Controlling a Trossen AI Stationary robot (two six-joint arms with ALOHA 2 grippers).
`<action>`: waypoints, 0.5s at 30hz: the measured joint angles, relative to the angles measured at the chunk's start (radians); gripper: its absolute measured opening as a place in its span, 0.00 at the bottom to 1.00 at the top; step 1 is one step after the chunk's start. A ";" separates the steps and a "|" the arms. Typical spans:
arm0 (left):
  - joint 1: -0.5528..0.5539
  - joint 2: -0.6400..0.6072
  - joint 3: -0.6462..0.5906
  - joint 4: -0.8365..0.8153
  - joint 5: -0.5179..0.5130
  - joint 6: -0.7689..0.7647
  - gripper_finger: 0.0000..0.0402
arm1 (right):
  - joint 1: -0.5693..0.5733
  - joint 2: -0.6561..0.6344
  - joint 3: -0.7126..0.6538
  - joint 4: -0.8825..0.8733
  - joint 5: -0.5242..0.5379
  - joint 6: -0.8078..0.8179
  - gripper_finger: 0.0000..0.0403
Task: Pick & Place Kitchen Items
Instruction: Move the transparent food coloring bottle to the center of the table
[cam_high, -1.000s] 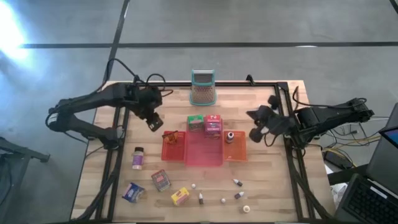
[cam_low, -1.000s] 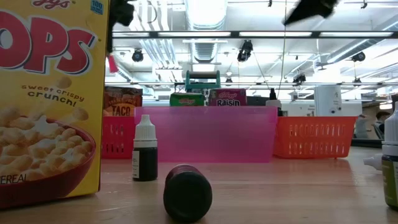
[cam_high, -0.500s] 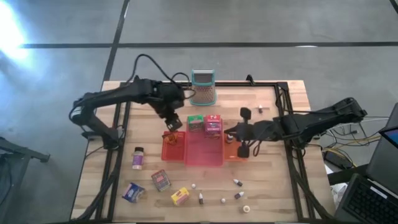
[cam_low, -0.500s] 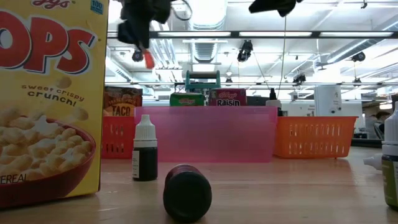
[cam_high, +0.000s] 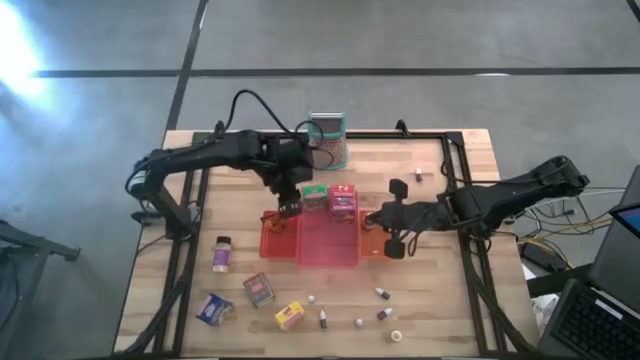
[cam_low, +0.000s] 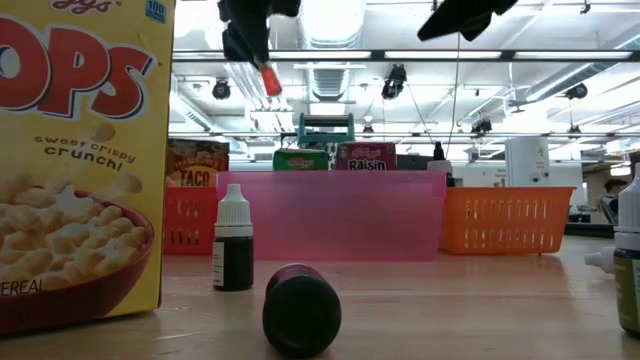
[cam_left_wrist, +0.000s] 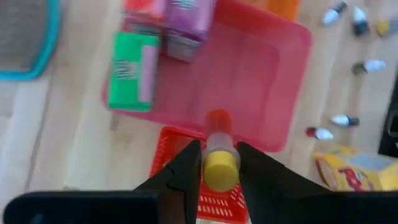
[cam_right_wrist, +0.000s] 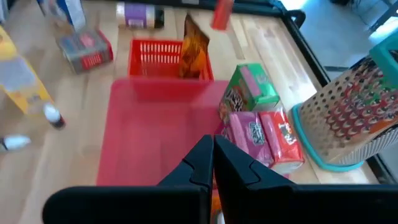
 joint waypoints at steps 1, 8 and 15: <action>-0.019 -0.001 0.000 0.004 0.010 0.006 0.25 | 0.002 0.000 -0.001 -0.011 -0.001 -0.007 0.02; -0.195 0.007 0.000 0.097 0.018 0.058 0.25 | -0.001 -0.023 -0.001 -0.019 0.131 0.017 0.02; -0.356 0.007 -0.003 0.198 -0.030 0.074 0.25 | -0.001 -0.054 0.000 -0.019 0.207 0.031 0.02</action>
